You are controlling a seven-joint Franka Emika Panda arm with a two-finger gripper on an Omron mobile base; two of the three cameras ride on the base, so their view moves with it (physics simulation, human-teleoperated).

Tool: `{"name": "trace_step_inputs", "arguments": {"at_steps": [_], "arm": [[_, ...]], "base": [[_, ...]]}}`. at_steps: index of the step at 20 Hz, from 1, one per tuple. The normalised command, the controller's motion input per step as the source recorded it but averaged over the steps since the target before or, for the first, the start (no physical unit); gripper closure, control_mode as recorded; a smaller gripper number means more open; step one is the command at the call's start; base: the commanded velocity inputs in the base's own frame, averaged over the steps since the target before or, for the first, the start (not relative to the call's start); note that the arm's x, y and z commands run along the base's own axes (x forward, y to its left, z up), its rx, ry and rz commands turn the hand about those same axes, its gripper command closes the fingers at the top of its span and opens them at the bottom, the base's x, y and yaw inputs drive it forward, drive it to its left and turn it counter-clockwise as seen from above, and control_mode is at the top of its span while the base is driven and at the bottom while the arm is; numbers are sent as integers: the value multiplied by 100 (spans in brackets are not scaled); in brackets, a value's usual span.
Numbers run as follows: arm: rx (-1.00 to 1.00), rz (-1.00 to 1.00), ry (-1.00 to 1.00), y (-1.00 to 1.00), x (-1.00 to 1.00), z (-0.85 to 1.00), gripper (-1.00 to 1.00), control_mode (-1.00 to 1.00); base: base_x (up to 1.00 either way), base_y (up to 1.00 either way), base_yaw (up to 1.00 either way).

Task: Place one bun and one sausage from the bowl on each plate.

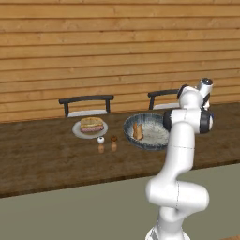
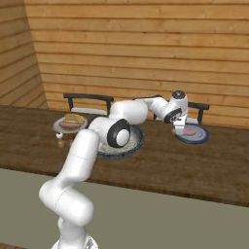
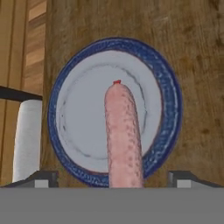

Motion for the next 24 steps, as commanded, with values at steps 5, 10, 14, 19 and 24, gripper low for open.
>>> {"name": "trace_step_inputs", "arguments": {"at_steps": [5,10,14,19,24], "arm": [[0,7,1,31,-18,65,-100,-100],[0,18,1,96,-62,22,-100,-100],[0,29,8,100,-87,24,-100,-100],[0,42,5,98,-83,20,-100,-100],[0,59,-1,71,-64,22,-100,-100]], "base": [[0,0,0],[0,0,0],[0,0,0],[0,0,0],[0,0,0]]}}
